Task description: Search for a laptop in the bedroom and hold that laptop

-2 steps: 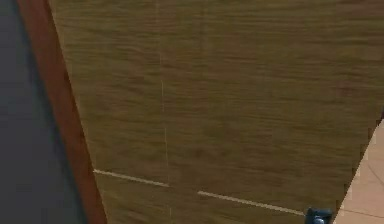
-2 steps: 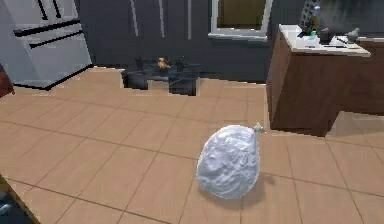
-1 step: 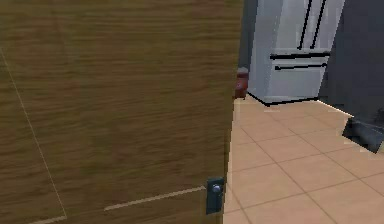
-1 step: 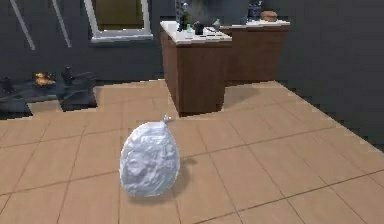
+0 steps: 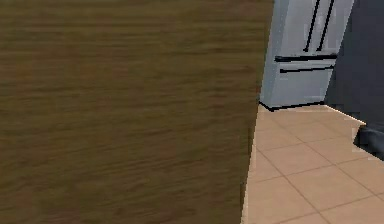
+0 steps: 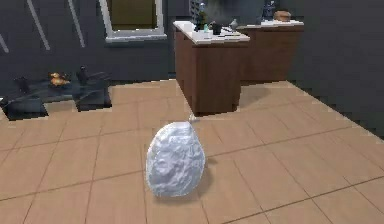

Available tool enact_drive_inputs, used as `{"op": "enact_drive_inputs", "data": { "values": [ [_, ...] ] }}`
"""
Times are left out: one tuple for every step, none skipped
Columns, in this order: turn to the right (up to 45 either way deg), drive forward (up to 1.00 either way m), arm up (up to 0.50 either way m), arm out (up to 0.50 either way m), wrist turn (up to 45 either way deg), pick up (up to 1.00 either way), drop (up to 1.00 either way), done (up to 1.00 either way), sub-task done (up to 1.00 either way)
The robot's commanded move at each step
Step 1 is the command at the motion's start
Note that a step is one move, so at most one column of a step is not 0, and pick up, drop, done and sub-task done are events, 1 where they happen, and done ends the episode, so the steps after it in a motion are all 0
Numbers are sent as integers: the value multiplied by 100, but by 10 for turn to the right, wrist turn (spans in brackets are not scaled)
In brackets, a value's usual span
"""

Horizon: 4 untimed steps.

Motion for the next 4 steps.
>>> {"op": "enact_drive_inputs", "data": {
  "values": [
    [450, 0, 0, 0, 0, 0, 0, 0, 0],
    [150, 0, 0, 0, 0, 0, 0, 0, 0],
    [0, 75, 0, 0, 0, 0, 0, 0, 0],
    [-450, 0, 0, 0, 0, 0, 0, 0, 0]
  ]
}}
